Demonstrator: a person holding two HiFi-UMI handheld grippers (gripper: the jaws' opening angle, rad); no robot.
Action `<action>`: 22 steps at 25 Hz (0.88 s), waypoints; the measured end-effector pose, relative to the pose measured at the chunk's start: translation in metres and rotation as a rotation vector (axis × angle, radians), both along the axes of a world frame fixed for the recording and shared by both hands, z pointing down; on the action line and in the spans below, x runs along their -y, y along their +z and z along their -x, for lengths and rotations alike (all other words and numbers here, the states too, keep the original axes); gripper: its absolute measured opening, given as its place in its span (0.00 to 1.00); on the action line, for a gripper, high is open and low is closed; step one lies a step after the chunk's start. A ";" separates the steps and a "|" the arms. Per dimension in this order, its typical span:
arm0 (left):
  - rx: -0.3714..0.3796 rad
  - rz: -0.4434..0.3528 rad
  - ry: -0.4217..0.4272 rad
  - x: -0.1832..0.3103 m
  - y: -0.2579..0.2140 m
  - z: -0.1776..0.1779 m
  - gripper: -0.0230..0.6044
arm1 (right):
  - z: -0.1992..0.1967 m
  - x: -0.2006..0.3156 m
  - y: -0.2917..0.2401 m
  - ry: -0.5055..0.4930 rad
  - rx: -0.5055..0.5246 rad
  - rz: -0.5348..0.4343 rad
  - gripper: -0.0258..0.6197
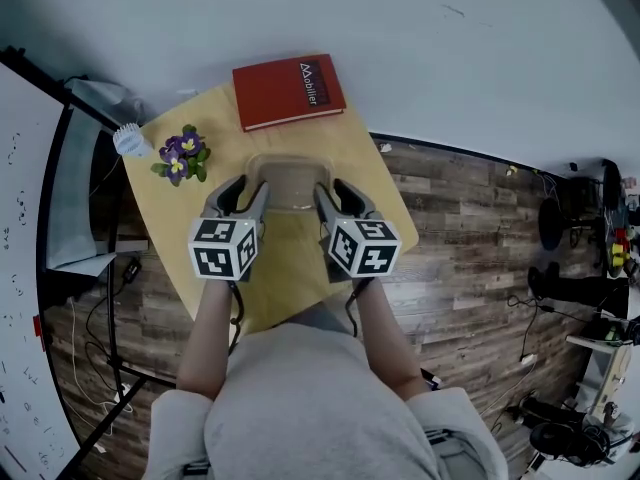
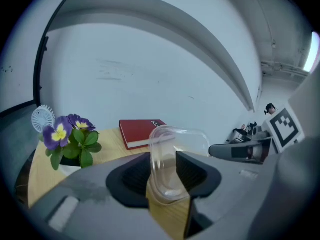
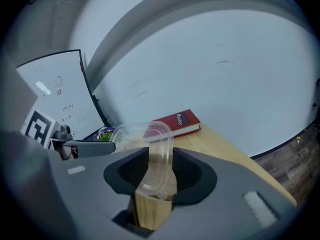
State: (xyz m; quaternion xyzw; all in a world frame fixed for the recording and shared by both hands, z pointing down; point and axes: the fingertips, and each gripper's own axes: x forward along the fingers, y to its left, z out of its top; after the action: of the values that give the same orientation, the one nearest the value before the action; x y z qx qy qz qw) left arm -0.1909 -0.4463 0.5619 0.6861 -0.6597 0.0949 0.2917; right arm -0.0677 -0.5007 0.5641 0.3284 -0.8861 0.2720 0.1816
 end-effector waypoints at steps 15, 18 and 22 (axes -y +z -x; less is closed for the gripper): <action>0.069 -0.134 0.053 -0.028 -0.061 0.003 0.29 | 0.001 -0.034 -0.062 0.044 0.032 -0.165 0.27; 0.082 -0.162 0.068 -0.036 -0.074 0.000 0.29 | -0.002 -0.044 -0.073 0.062 0.046 -0.184 0.27; 0.091 -0.201 0.087 -0.044 -0.090 -0.001 0.29 | -0.004 -0.055 -0.087 0.083 0.063 -0.215 0.27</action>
State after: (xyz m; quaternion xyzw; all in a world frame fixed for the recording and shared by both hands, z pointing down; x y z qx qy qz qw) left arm -0.1897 -0.4023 0.4718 0.7349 -0.6479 0.0719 0.1868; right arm -0.0638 -0.4458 0.4767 0.3735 -0.9012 0.1926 0.1059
